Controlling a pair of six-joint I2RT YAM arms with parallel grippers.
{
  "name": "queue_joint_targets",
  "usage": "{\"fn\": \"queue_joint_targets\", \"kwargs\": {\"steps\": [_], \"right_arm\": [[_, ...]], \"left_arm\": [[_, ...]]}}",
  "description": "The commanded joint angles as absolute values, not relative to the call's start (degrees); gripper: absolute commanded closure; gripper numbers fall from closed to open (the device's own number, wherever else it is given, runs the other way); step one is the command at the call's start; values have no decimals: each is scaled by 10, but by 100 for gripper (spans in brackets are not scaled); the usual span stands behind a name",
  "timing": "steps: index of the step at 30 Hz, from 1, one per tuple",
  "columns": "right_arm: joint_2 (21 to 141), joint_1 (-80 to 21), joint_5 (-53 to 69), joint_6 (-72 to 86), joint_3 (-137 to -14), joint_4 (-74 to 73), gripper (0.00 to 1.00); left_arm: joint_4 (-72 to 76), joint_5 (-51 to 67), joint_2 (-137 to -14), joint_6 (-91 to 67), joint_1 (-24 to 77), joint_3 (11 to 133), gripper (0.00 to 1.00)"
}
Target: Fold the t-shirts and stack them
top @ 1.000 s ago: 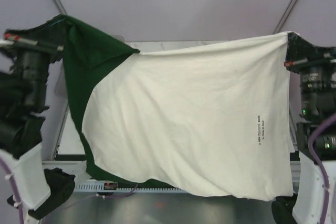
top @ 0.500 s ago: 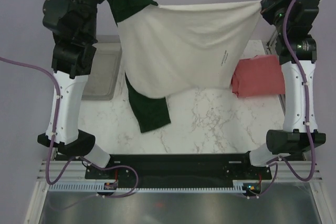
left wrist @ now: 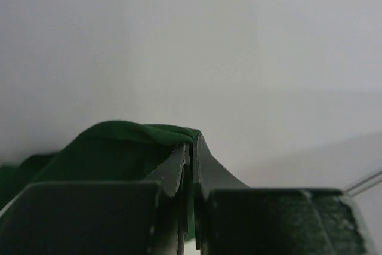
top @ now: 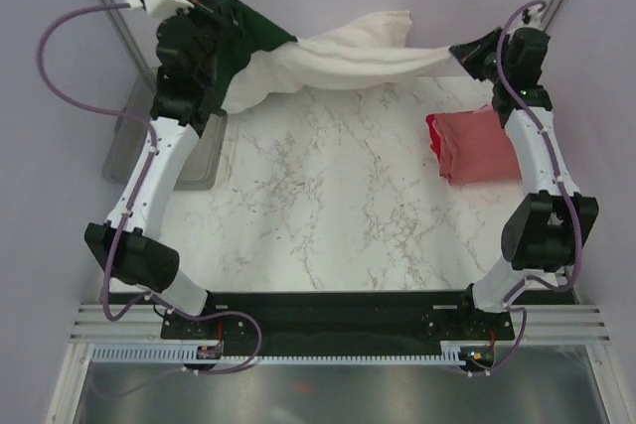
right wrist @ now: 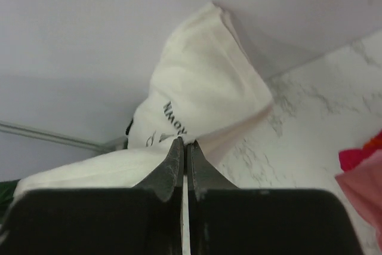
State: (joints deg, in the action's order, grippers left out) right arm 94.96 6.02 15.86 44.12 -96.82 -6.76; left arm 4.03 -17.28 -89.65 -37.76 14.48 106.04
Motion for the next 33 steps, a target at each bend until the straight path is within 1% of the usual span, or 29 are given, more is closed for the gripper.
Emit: {"fn": "queue_joint_targets", "kwargs": {"steps": [1, 6, 7, 9, 10, 13, 16, 22, 23, 27, 33], "right_arm": [[956, 62, 204, 442, -878, -11, 100], [940, 62, 210, 435, -764, 19, 100], [938, 62, 212, 432, -730, 20, 100], [926, 63, 214, 420, -695, 26, 100], [920, 62, 214, 416, -659, 28, 100], [894, 62, 210, 402, -593, 31, 100], [853, 62, 200, 391, -528, 22, 100], [717, 63, 165, 370, -415, -14, 100], [680, 63, 157, 367, -405, -32, 100], [596, 62, 135, 347, -374, -90, 100], [486, 62, 124, 323, -318, -175, 100]], "left_arm": [[90, -154, -839, -381, 145, 946, 98], [56, -113, -769, -406, 146, 822, 98], [50, -107, -746, -410, 146, 782, 98], [31, -100, -723, -418, 146, 744, 98], [19, -97, -698, -421, 146, 704, 98], [5, -79, -656, -432, 146, 630, 98], [-24, -50, -607, -431, 147, 582, 98], [-111, -20, -499, -421, 155, 509, 98], [-119, -16, -485, -419, 156, 499, 98], [-169, 24, -417, -410, 156, 455, 98], [-274, 27, -326, -456, 156, 397, 98]]}}
